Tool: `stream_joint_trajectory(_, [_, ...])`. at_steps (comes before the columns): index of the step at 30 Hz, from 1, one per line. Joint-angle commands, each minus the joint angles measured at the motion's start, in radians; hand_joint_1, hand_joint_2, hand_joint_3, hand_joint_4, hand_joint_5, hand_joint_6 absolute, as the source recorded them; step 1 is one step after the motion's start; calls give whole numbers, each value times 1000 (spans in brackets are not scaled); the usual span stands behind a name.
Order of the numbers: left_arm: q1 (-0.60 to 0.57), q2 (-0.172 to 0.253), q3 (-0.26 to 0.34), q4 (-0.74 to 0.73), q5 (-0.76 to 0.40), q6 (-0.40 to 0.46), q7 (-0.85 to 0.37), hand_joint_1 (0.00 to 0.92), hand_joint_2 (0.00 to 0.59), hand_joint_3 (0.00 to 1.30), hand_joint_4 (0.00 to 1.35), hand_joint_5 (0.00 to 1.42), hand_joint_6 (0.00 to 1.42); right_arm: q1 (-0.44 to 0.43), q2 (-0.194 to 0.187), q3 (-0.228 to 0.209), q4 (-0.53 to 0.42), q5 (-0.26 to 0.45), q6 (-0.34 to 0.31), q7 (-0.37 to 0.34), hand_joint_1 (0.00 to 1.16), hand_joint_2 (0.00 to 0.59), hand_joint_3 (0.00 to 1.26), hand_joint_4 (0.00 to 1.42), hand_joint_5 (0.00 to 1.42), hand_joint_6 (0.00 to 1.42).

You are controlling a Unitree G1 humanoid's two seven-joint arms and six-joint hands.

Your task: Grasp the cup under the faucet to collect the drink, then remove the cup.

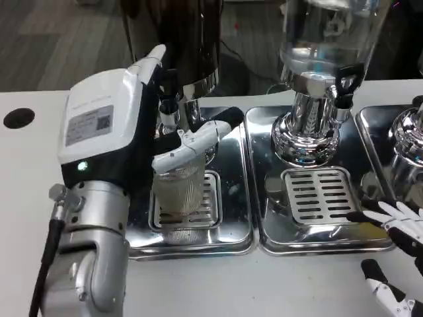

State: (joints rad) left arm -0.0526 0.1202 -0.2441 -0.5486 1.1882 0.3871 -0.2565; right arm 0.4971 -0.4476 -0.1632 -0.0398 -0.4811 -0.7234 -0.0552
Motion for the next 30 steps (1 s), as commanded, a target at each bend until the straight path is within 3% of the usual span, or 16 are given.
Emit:
stream_joint_trajectory(1, [-12,-13,-19,19,16,4,-3,0,53,189,98,773,921,-1,-14,-8,22,16,-23,-11,526,454,256,122,60,0])
stream_joint_trajectory(30, [153,-19,-6,-36,-56,-60,95,0,56,233,147,786,932,-1,-3,7,31,24,-26,-3,523,454,232,119,61,0])
